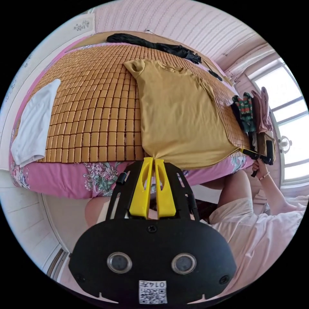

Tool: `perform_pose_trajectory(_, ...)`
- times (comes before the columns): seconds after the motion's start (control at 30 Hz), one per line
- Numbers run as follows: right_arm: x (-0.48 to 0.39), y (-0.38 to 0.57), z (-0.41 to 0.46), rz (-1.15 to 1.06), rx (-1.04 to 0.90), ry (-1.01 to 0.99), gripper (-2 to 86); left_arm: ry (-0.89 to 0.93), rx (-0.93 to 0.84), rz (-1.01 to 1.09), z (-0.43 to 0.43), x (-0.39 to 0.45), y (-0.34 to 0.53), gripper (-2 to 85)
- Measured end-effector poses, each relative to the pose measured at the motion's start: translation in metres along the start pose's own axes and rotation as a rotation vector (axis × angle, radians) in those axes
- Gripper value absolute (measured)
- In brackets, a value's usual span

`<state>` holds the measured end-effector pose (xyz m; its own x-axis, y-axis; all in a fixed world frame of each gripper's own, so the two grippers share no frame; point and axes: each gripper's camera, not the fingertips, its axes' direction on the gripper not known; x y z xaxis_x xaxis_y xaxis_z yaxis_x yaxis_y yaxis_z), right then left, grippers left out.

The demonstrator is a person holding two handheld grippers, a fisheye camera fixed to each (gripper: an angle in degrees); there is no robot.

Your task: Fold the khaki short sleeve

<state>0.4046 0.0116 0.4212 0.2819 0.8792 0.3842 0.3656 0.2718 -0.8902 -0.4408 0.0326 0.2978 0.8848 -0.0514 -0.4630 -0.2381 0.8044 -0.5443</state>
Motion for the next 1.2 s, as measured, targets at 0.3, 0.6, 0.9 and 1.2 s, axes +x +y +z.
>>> perform_pose_trajectory(0.3,-0.010,0.003,-0.007,-0.094,-0.095,-0.025,1.0,0.007,-0.084,-0.004,0.032,-0.007,-0.011,-0.7)
perform_pose_trajectory(0.6,-0.011,-0.017,-0.005,-0.045,-0.135,0.014,5.7,-0.087,-0.126,0.014,0.062,-0.006,-0.039,0.9)
perform_pose_trajectory(0.9,-0.035,-0.081,0.000,-0.139,-0.104,0.128,5.7,-0.037,-0.067,0.171,0.084,0.032,-0.094,1.3)
perform_pose_trajectory(1.2,-0.032,-0.252,-0.021,-0.182,0.137,0.222,4.7,0.031,0.039,0.393,0.133,0.094,-0.224,1.2)
